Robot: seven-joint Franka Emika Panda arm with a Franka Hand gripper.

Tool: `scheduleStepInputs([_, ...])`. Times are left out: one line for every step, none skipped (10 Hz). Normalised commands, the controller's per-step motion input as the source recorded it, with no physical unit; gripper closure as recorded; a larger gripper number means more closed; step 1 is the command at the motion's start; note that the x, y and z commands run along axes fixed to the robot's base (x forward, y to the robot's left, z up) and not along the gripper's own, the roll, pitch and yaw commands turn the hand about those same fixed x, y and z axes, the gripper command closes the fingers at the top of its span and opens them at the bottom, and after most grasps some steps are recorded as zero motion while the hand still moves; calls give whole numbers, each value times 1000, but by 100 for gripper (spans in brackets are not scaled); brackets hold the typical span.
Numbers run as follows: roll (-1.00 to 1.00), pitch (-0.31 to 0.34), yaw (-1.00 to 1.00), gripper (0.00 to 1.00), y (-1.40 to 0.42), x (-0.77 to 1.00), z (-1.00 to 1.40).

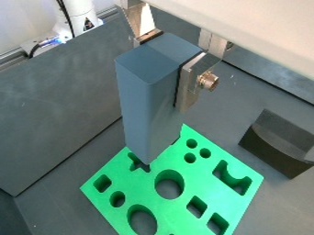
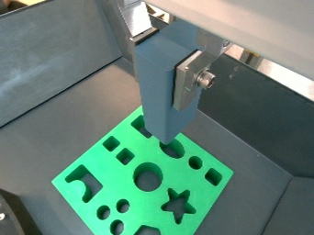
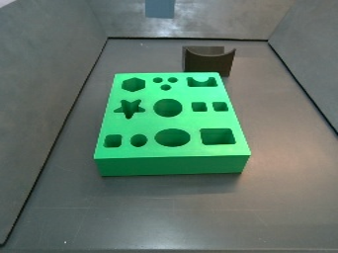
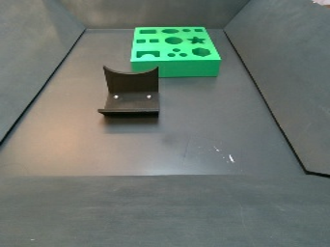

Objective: Insert the rectangle object.

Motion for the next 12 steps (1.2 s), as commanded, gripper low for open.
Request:
scheduleStepInputs([80, 0, -437, 100, -123, 731, -649])
scheduleStepInputs([101, 0, -371, 100, -109, 803, -723])
scheduleStepInputs([100, -6, -320, 100, -103, 863, -740])
scheduleStepInputs([97, -9, -306, 100, -103, 880, -740])
scheduleStepInputs([77, -4, -243, 100, -120, 937, -703])
scheduleStepInputs([51, 0, -180, 100, -151, 986, -654])
scheduleStepInputs([37, 0, -194, 100, -169, 966, -614])
scheduleStepInputs([14, 0, -300, 100, -206, 831, -537])
scheduleStepInputs([0, 0, -523, 100, -237, 569, -406])
scheduleStepInputs([0, 0, -754, 100, -203, 303, -346])
scheduleStepInputs([0, 0, -1000, 100, -151, 0, -306])
scheduleStepInputs([-29, 6, -831, 100, -243, 137, -74])
